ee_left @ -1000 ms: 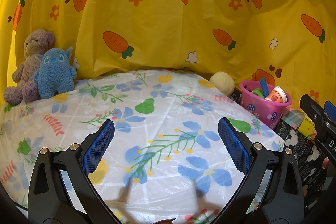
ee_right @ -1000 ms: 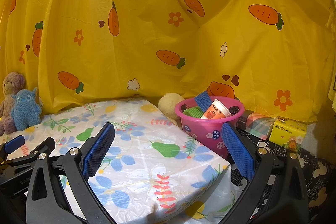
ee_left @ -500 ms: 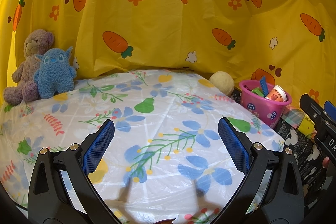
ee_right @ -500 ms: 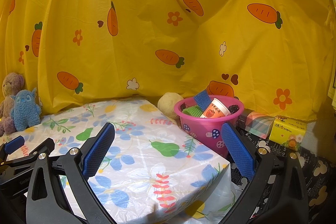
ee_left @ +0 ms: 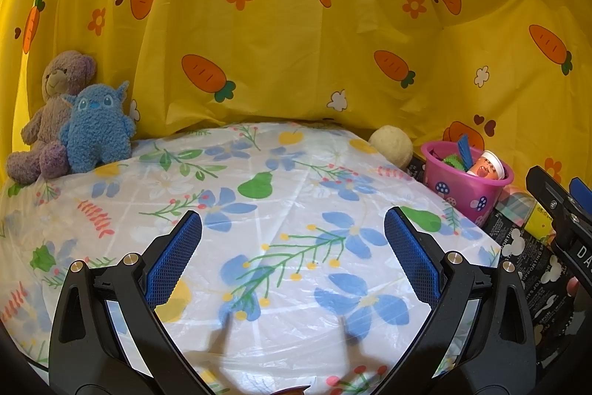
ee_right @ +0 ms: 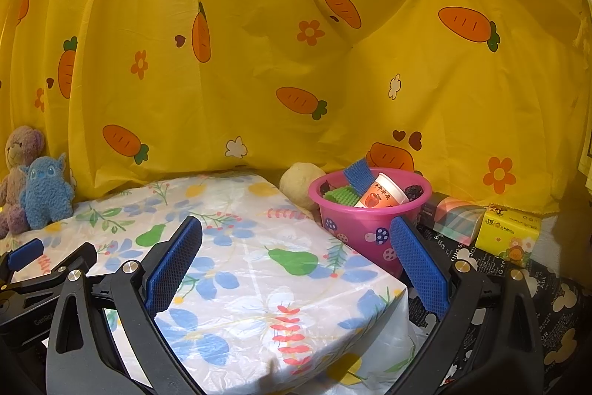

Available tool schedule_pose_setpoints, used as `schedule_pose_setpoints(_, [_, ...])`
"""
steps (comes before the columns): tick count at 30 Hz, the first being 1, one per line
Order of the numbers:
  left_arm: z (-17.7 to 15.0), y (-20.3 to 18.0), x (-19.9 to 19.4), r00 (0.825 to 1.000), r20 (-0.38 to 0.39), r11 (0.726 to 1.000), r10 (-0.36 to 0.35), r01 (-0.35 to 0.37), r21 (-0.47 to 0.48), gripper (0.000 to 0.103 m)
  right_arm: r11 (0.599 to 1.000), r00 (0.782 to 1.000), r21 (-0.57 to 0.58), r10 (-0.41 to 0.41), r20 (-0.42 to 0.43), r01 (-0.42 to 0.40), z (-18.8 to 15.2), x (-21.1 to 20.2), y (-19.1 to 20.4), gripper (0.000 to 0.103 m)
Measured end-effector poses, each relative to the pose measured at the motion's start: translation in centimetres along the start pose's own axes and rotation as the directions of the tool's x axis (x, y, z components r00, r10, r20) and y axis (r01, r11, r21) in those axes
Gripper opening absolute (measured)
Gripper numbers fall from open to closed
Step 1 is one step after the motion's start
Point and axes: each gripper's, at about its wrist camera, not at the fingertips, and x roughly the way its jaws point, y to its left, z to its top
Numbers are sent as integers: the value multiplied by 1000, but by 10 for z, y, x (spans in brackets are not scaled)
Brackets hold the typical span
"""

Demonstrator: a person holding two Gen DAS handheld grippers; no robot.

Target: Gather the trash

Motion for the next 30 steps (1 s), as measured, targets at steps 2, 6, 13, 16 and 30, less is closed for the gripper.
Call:
schedule_pose_setpoints(2, [0,1,0,1000,0,1000,-1,1,0,97,1000,1000,0,1,-1,-1,0,0,1,98])
schedule_pose_setpoints(6, [0,1,-1,1000,1,1000,-1,1,-1,97,1000,1000,0,-1,0,1,0,0,2,98])
schedule_pose_setpoints(13, [0,2,-1,1000,1,1000,-3,3,1,97,1000,1000,0,-2,2,2,1,0,4,98])
schedule_pose_setpoints(16, [1,4,-1,1000,0,1000,-7,7,3,97,1000,1000,-1,-2,3,2,2,0,5,98])
schedule_pose_setpoints(30, [3,1,-1,1000,-3,1000,-15,15,11,97,1000,1000,2,4,4,-4,6,3,5,98])
